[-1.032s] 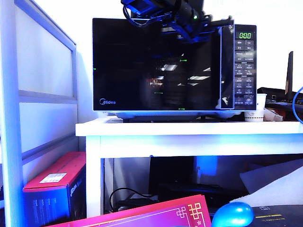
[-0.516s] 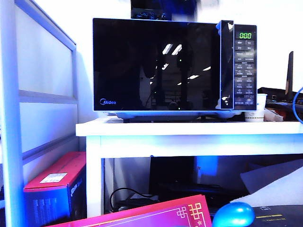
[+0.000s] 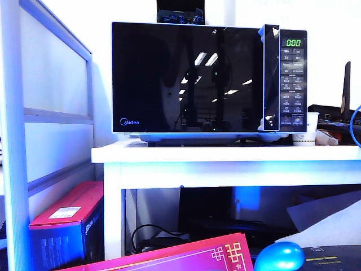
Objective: Open the microwave door, place the orange inside the microwave, then close the microwave door.
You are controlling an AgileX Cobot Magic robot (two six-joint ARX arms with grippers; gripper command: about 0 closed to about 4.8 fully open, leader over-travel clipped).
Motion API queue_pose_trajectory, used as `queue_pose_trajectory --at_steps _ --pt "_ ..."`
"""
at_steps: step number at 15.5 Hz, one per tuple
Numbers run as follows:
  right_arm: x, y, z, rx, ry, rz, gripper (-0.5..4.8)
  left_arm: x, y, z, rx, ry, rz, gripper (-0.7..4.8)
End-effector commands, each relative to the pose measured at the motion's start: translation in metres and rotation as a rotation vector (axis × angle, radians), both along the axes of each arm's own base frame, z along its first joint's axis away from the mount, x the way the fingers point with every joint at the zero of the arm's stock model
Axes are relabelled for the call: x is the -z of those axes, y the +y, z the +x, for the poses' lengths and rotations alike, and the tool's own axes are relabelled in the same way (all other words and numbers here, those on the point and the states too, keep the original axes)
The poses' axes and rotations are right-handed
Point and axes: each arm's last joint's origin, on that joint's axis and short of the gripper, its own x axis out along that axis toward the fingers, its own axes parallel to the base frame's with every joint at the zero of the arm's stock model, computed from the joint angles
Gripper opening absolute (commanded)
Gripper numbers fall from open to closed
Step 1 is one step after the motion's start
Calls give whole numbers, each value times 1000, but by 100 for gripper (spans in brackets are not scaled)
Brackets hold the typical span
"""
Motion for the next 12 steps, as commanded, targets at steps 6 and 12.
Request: queue_pose_trajectory --at_steps 6,12 --pt "21 -70 -148 -28 -14 62 -1 21 164 -179 -8 -23 -3 16" --pt "78 -81 -172 -37 179 -48 -1 85 211 -231 -22 192 137 10"
